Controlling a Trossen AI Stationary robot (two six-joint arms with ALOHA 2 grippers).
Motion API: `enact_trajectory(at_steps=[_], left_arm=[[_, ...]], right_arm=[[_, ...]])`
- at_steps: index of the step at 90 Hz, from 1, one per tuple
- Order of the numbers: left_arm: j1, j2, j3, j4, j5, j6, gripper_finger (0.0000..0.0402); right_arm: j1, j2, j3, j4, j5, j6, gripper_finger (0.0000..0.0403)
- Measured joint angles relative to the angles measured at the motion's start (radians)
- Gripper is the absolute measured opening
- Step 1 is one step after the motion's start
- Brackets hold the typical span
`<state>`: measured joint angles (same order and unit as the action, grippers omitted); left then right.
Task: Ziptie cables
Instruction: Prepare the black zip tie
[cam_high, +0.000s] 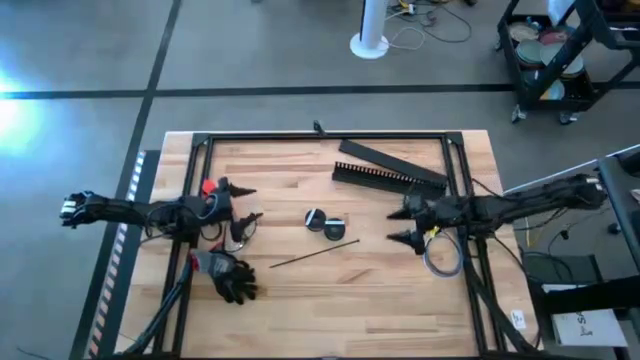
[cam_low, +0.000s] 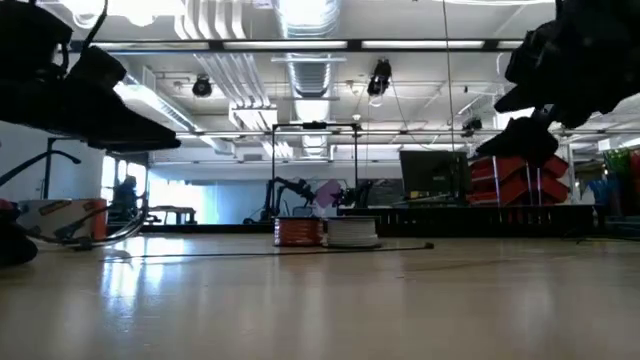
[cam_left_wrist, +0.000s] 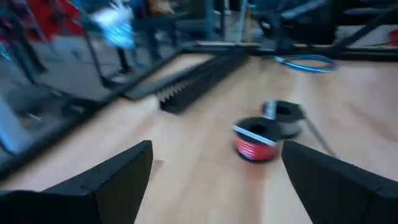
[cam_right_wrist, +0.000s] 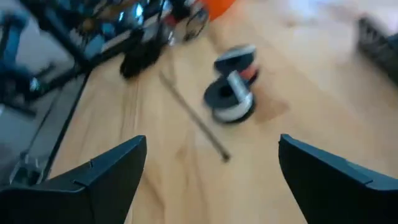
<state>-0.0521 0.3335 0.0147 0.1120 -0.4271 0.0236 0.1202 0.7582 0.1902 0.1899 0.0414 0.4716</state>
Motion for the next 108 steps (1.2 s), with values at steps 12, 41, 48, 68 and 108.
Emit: enact_trajectory(at_steps=[12, 41, 48, 68, 108], left_arm=[[0.000, 0.004, 0.000, 0.001, -0.002, 0.019, 0.0346], [0.000, 0.040, 0.000, 0.189, 0.014, -0.483, 0.0346], [-0.001, 0.056, 0.000, 0.203, 0.094, -0.468, 0.0346], [-0.036, 0.166, -0.003, 0.378, 0.227, -0.449, 0.0346], [-0.183, 0.543, -0.004, 0.798, 0.228, -0.325, 0.0346]], right_arm=[[0.020, 0.136, 0.000, 0.089, 0.003, -0.044, 0.0344], [0.024, 0.461, 0.101, 0.163, -0.023, -0.270, 0.0344], [0.024, 0.535, 0.154, 0.169, -0.016, -0.345, 0.0343], [0.024, 0.711, 0.276, 0.167, -0.015, -0.458, 0.0276], [0.016, 0.826, 0.292, 0.202, -0.014, -0.550, 0.0079]])
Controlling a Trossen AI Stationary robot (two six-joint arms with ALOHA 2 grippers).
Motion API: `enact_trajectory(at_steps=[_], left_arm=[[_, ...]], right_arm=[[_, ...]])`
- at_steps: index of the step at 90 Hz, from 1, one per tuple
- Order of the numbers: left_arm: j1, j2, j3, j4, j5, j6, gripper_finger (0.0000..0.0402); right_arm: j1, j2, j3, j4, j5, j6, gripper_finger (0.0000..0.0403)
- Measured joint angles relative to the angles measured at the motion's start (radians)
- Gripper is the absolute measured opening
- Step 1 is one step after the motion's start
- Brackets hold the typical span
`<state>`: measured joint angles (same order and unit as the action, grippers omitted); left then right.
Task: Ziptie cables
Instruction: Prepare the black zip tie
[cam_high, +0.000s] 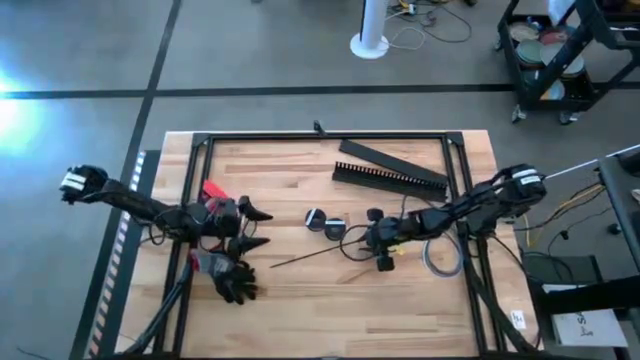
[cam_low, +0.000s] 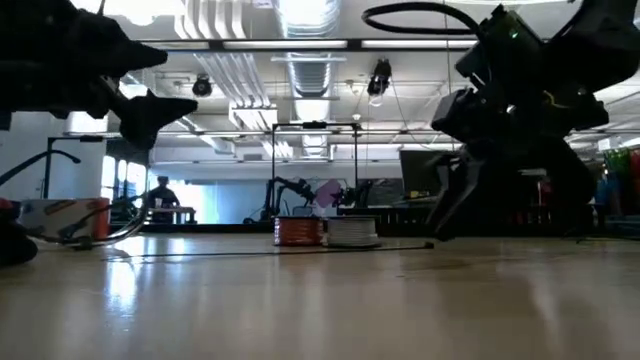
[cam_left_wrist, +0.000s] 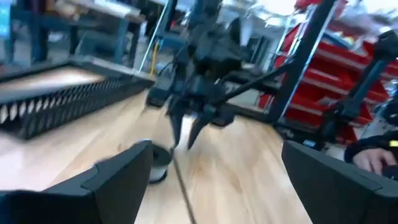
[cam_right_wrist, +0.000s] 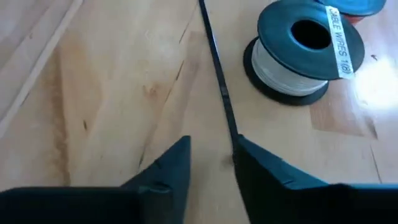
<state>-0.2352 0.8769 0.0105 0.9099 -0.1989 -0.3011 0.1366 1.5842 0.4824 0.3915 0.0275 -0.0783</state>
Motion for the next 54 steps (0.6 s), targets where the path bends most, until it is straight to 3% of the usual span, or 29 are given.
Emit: enact_trajectory(at_steps=[21, 54], left_arm=[[0.000, 0.100, 0.038, 0.089, 0.000, 0.031, 0.0346], [0.001, 0.168, 0.148, 0.086, -0.001, 0.068, 0.0346]], right_arm=[[-0.053, -0.019, 0.001, 0.007, -0.003, -0.023, 0.0060], [-0.078, 0.064, -0.007, 0.058, -0.089, -0.027, 0.0089]])
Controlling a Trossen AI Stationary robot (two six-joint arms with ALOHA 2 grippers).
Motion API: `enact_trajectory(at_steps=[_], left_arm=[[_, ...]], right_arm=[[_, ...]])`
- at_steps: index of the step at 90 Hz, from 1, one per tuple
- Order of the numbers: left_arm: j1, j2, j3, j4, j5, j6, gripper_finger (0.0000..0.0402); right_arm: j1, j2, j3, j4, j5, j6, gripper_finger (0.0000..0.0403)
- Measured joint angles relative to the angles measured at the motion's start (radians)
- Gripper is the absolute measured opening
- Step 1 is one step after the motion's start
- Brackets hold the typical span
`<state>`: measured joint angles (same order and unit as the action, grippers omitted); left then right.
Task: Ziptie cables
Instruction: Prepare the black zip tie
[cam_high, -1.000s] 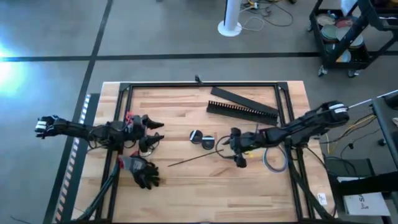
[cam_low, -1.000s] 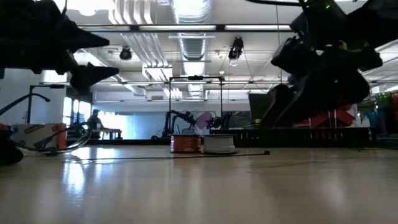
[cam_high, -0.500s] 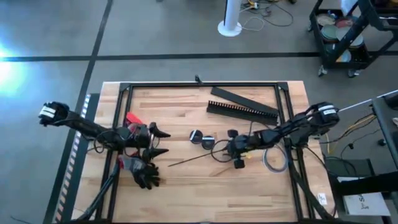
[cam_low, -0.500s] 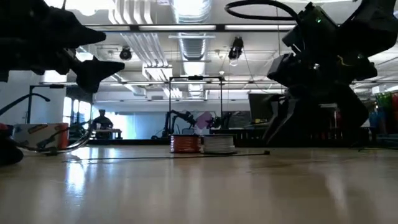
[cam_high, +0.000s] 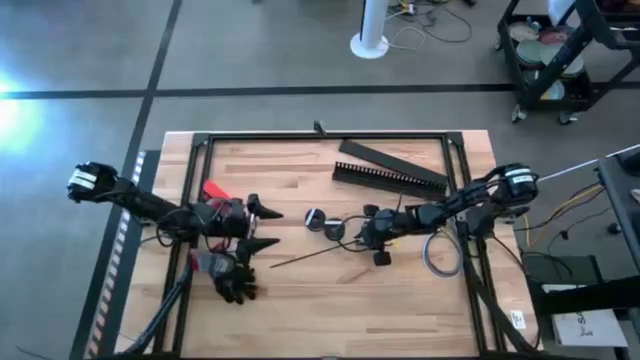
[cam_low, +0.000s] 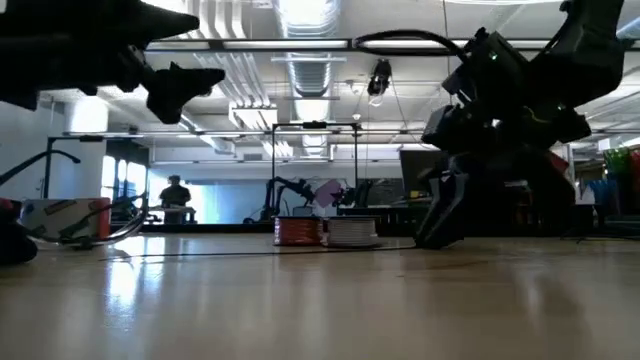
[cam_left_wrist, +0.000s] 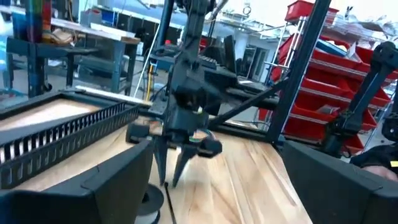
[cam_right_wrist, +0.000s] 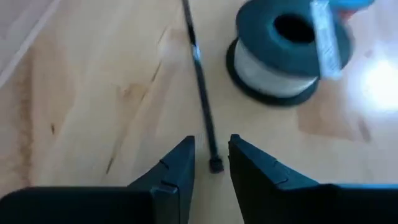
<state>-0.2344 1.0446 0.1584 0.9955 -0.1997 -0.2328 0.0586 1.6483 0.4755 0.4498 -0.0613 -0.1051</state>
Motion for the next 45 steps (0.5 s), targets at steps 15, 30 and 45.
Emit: enact_trajectory(at_steps=[15, 30, 45], left_arm=[[0.000, 0.032, 0.022, -0.002, 0.000, -0.001, 0.0346], [0.001, 0.078, 0.061, 0.001, -0.001, 0.018, 0.0346], [0.001, 0.154, 0.142, 0.007, -0.002, 0.076, 0.0346]], right_arm=[[0.000, 0.024, -0.016, 0.039, -0.003, -0.011, 0.0090], [0.000, 0.042, -0.044, 0.068, -0.003, -0.021, 0.0069], [-0.015, 0.064, -0.068, 0.129, -0.024, -0.019, 0.0034]])
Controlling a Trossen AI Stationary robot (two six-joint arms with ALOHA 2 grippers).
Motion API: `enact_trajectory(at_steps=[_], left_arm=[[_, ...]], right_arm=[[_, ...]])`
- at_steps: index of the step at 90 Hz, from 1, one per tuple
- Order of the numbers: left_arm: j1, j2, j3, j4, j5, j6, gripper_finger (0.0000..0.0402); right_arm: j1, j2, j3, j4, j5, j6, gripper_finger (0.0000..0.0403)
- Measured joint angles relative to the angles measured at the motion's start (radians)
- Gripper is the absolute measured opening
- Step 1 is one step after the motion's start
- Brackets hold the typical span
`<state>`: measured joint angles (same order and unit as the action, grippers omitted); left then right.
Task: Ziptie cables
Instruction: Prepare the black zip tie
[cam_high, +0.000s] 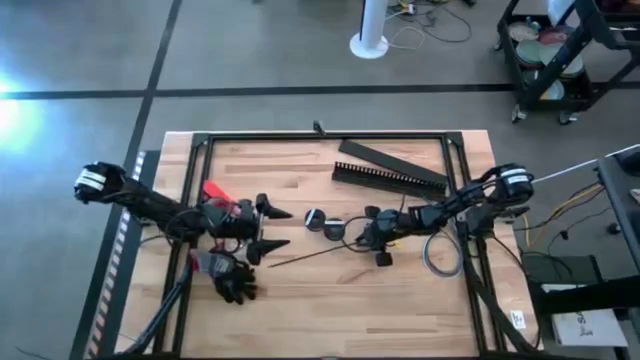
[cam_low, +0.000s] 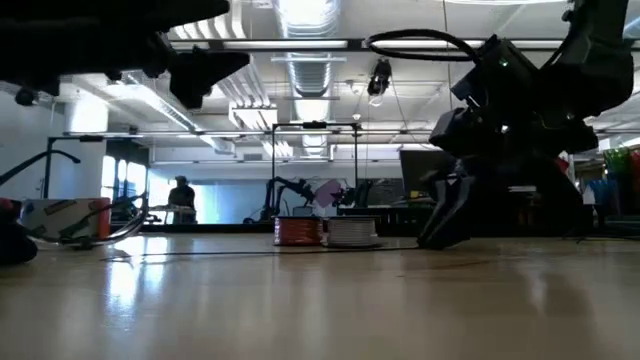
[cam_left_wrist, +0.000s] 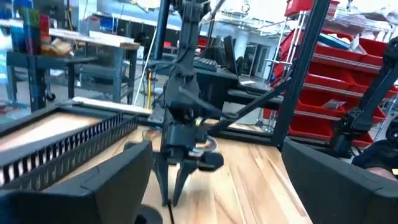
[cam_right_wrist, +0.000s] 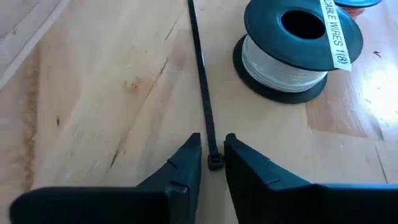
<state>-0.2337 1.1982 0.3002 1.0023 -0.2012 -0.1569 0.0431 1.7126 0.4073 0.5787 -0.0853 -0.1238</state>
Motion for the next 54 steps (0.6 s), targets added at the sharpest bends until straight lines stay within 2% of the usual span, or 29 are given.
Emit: enact_trajectory(at_steps=[12, 23, 39, 54], left_arm=[[0.000, 0.079, 0.076, -0.008, 0.000, 0.053, 0.0346], [0.001, 0.136, 0.158, -0.105, -0.022, 0.067, 0.0346], [0.001, 0.170, 0.307, -0.437, -0.202, 0.066, 0.0346], [0.001, 0.191, 0.418, -0.710, -0.227, 0.033, 0.0346]], right_arm=[[-0.010, 0.001, -0.001, 0.001, -0.005, -0.005, 0.0008], [-0.014, -0.006, -0.002, -0.003, -0.012, 0.018, 0.0006], [-0.014, -0.063, -0.005, -0.062, 0.005, 0.080, 0.0004], [0.000, -0.186, -0.012, -0.182, 0.017, 0.117, 0.0000]])
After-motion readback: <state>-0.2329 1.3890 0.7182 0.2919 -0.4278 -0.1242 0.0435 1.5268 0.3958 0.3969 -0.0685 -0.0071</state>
